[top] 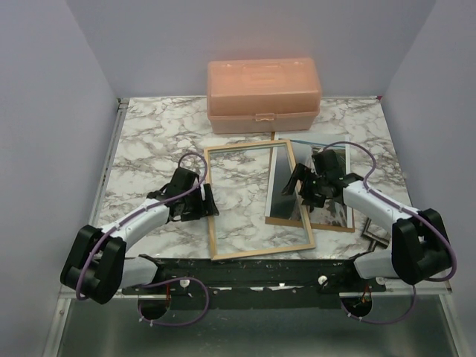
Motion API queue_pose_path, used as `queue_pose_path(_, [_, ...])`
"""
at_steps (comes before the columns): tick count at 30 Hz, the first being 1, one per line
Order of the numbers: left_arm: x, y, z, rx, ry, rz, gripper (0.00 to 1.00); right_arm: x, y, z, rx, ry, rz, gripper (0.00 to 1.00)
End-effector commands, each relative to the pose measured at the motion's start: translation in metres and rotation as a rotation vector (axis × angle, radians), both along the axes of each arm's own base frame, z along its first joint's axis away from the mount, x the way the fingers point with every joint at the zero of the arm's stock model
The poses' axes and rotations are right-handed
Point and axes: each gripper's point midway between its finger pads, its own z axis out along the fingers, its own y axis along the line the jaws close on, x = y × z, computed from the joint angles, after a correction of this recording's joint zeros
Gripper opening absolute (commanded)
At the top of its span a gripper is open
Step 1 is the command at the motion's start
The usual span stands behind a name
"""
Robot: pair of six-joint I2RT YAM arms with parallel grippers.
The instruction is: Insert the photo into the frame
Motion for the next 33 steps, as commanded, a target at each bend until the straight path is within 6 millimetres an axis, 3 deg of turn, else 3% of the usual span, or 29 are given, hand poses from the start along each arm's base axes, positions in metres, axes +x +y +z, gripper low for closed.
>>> queue_pose_path(1, [0.014, -0.012, 0.003, -0.063, 0.002, -0.015, 0.72, -0.036, -0.005, -0.043, -0.012, 0.137, 0.068, 0.94])
queue_pose_path(6, [0.019, -0.025, 0.004, -0.122, 0.003, -0.050, 0.69, -0.052, 0.011, -0.035, 0.106, 0.141, 0.121, 0.93])
queue_pose_path(12, [0.023, -0.021, 0.005, -0.085, 0.000, -0.049, 0.67, -0.065, 0.012, -0.020, 0.146, 0.111, 0.144, 0.93])
queue_pose_path(16, [0.024, -0.010, 0.002, -0.017, 0.004, -0.033, 0.58, -0.049, -0.008, -0.009, 0.041, 0.035, 0.055, 0.96])
queue_pose_path(21, [0.025, -0.002, -0.001, 0.041, -0.001, -0.059, 0.39, -0.023, -0.019, 0.002, -0.035, -0.006, 0.002, 1.00])
queue_pose_path(26, [0.023, -0.008, 0.001, 0.019, -0.013, -0.107, 0.29, -0.006, -0.036, -0.008, -0.074, 0.030, -0.054, 1.00])
queue_pose_path(33, [0.017, -0.016, 0.003, -0.012, -0.023, -0.168, 0.10, 0.000, -0.054, -0.024, -0.046, 0.061, -0.073, 1.00])
